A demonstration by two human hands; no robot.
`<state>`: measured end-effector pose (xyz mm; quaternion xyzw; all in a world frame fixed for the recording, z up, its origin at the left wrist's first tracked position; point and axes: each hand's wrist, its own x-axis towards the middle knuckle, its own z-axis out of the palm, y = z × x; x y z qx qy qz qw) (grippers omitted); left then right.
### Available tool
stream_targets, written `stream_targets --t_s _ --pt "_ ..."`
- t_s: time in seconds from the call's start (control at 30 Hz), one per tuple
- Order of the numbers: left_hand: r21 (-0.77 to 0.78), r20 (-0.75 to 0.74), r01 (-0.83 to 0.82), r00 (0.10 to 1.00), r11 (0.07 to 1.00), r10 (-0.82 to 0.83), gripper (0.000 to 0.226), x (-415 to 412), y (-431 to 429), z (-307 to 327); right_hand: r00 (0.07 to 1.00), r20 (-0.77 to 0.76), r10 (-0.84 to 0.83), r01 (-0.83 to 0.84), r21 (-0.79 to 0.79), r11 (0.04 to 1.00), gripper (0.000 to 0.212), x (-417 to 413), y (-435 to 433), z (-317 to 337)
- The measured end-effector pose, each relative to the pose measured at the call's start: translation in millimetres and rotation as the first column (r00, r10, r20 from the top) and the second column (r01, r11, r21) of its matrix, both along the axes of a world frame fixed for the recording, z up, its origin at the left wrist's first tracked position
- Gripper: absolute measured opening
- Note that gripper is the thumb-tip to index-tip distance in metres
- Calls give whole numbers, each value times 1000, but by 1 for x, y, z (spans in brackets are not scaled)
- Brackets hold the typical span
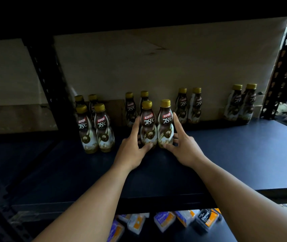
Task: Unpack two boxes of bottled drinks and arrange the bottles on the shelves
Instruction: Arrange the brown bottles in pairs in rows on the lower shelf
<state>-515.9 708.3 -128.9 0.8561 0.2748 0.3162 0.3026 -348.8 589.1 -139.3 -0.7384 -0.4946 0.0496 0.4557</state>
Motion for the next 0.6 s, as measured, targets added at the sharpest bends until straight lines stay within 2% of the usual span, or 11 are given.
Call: stream_targets --t_s 0.6 --pt "25 -3 7 1000 1000 -7 108 0 2 -1 1000 2 27 -27 13 1000 117 -2 -3 2"
